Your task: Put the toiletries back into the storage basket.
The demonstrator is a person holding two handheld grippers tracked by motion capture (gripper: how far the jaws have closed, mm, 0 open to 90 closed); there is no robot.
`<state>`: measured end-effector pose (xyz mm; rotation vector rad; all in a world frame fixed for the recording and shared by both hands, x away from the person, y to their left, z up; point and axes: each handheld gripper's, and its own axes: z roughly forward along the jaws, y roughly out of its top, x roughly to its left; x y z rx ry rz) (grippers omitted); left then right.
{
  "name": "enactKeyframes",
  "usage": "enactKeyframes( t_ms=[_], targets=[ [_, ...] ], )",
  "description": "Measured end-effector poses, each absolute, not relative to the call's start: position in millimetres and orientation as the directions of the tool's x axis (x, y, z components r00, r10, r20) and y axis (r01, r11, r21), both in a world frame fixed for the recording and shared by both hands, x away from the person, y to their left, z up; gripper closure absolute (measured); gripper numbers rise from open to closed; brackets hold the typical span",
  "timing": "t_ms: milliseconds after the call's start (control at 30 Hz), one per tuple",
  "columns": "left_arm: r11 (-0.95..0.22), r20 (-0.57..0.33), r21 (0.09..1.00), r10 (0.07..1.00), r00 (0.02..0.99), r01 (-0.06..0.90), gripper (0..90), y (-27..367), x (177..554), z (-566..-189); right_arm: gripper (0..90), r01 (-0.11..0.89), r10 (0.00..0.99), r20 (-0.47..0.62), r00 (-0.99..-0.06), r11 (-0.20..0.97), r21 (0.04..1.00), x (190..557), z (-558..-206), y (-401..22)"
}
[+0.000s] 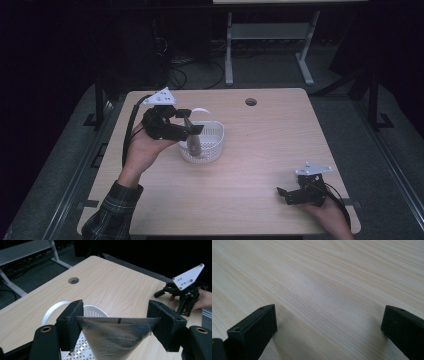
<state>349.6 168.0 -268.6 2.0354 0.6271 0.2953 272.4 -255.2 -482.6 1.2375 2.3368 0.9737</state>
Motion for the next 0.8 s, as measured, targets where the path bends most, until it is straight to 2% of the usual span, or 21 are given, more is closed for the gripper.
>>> enactKeyframes(
  t_ms=[800],
  targets=[
    [-0.417,-0.002,0.849,0.611,0.791,0.324,29.7,178.1,378.2,-277.2,0.0,0.599,0.819,0.032,-0.573,0.392,0.698,272.5,-482.6,-255.3]
  ],
)
